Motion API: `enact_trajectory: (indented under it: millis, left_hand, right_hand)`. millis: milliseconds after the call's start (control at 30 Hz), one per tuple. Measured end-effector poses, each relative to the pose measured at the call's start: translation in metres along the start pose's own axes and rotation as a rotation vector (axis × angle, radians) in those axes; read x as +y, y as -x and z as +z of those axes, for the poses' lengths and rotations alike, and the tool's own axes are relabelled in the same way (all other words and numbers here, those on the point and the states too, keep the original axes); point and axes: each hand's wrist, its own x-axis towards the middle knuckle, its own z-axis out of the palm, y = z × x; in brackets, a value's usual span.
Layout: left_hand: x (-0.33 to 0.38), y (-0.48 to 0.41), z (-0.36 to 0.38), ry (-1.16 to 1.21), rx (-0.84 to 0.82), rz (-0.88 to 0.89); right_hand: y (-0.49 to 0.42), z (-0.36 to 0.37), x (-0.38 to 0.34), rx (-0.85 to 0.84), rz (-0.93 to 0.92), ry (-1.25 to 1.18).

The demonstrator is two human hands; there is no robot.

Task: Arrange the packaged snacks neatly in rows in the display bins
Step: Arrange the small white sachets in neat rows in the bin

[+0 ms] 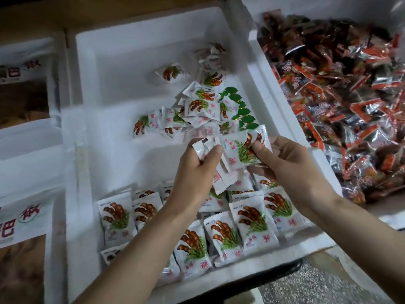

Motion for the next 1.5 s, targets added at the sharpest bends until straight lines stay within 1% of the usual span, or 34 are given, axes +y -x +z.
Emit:
enact_trajectory:
  millis: [67,167,200,300,400,433,500,567,667,733,767,800,900,967,1000,1067,1133,1200,1300,1367,1433,1467,1500]
  left_hand:
    - [0.001,0.004,0.007,-0.037,0.005,0.045]
    - [0.004,0.009,0.014,-0.082,0.027,0.067]
    - [0.005,0.011,0.016,-0.088,0.028,0.071]
    - [0.007,0.016,0.021,-0.105,0.033,0.090]
    - [0.008,0.022,0.027,-0.108,0.019,0.107]
    - [0.008,0.023,0.028,-0.112,0.013,0.109]
    - [0.006,0.025,0.030,-0.127,0.000,0.108]
    - [0.005,0.028,0.032,-0.163,0.007,0.124]
    - [0.004,0.033,0.033,-0.204,0.019,0.166]
    - [0.004,0.035,0.034,-0.214,0.013,0.205]
    - [0.004,0.037,0.034,-0.226,0.001,0.240]
    - [0.003,0.038,0.035,-0.246,-0.017,0.287]
    - [0.001,0.044,0.040,-0.359,-0.080,0.472]
    - [-0.003,0.047,0.043,-0.469,-0.125,0.654]
    - [-0.005,0.047,0.044,-0.515,-0.150,0.739]
    - [-0.008,0.049,0.044,-0.585,-0.190,0.867]
    - [-0.011,0.048,0.043,-0.662,-0.210,0.905]
    - [-0.016,0.046,0.040,-0.696,-0.241,0.819]
    - [-0.019,0.041,0.035,-0.651,-0.283,0.624]
    - [-0.016,0.040,0.035,-0.554,-0.290,0.451]
    - [-0.014,0.037,0.039,-0.396,-0.287,0.236]
    - [-0.012,0.035,0.042,-0.331,-0.283,0.170]
    - [-0.012,0.032,0.045,-0.280,-0.273,0.148]
  right_hand:
    - [0.005,-0.019,0.000,0.025,-0.059,0.166]
    - [0.010,-0.050,-0.002,0.048,-0.207,0.532]
    - [0.012,-0.060,-0.001,0.031,-0.251,0.654]
    - [0.023,-0.074,0.012,-0.139,-0.286,0.919]
    - [0.033,-0.076,0.031,-0.345,-0.285,1.034]
    - [0.034,-0.077,0.036,-0.390,-0.289,1.074]
    - [0.036,-0.078,0.042,-0.386,-0.324,1.176]
    - [0.037,-0.079,0.047,-0.342,-0.434,1.312]
    - [0.037,-0.079,0.050,-0.245,-0.574,1.403]
    - [0.038,-0.079,0.048,-0.224,-0.590,1.356]
    - [0.040,-0.077,0.043,-0.195,-0.554,1.254]
    - [0.042,-0.073,0.036,-0.153,-0.470,1.097]
    - [0.048,-0.059,0.007,-0.101,-0.019,0.427]
    - [0.046,-0.054,-0.005,-0.167,0.236,0.152]
    - [0.046,-0.052,-0.007,-0.197,0.306,0.049]
    - [0.045,-0.050,-0.007,-0.213,0.357,-0.068]
    - [0.041,-0.053,-0.005,-0.173,0.341,-0.024]
    - [0.036,-0.056,-0.003,-0.108,0.293,0.041]
    - [0.029,-0.059,0.000,-0.074,0.232,0.047]
    - [0.027,-0.059,0.001,-0.078,0.194,0.069]
    - [0.025,-0.058,0.002,-0.069,0.182,0.047]
    - [0.023,-0.058,0.002,-0.068,0.174,0.037]
    - [0.021,-0.058,0.002,-0.069,0.160,0.044]
